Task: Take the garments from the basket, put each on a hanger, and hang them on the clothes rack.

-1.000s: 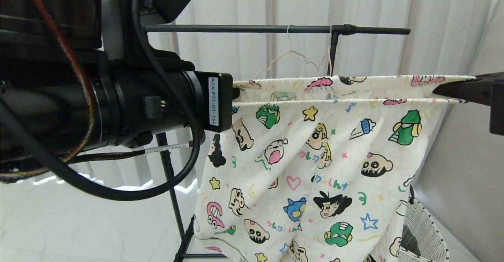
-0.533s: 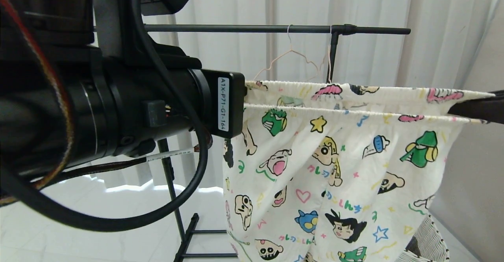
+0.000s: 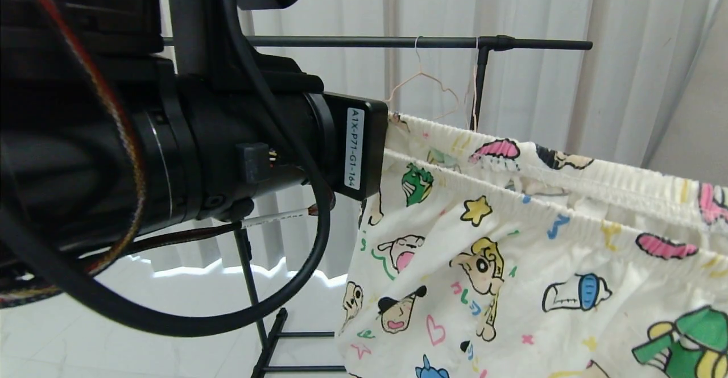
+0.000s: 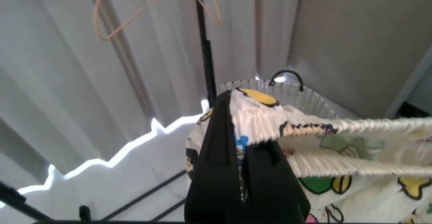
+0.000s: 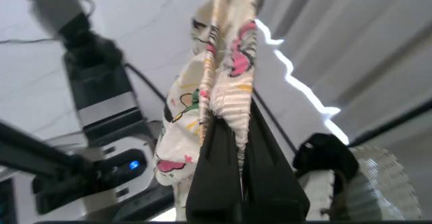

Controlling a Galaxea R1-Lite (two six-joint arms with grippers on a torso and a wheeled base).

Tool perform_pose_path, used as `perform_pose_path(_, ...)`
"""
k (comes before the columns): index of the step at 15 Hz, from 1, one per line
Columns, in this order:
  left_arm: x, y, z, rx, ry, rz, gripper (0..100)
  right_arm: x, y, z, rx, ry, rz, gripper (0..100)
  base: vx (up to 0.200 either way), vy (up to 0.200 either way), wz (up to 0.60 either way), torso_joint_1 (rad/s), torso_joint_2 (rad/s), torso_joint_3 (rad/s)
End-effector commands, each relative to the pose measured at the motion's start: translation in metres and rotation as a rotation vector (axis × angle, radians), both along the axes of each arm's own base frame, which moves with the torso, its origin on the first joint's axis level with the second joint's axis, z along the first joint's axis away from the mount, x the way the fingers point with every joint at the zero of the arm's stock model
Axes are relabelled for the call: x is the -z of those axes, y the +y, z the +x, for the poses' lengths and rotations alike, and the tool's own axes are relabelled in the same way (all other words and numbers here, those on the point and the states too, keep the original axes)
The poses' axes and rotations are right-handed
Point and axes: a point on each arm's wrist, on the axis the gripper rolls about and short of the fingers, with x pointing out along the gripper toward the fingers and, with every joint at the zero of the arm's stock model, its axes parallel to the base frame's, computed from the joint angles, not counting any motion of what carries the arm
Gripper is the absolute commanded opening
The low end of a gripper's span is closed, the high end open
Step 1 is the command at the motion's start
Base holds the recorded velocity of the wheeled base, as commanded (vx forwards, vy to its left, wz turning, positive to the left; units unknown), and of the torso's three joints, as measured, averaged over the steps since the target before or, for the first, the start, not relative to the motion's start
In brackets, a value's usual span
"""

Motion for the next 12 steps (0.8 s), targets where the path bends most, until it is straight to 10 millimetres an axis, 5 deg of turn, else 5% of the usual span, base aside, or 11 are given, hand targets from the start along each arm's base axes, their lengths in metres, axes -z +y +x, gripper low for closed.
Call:
perform_pose_path(1,0.003,-0.004,0.002,0.009,0.010,0.010,0,0.006,0.021,-0.001,-0.095,0.021,-0.044,0,0.000,0.000,0.00,0.000,0.00,0.000)
perform_pose_path(6,0.004,0.003,-0.003,0.007,0.027,0.035,0,0.006,0.030,0.001,-0.099,0.017,-0.035,0,0.000,0.000,0.00,0.000,0.00,0.000)
perform_pose_path(12,0.001,0.053,-0.045,0.038,0.159,0.184,0,0.009,0.032,0.030,0.130,-0.022,-0.033,0,0.000,0.000,0.00,0.000,0.00,0.000)
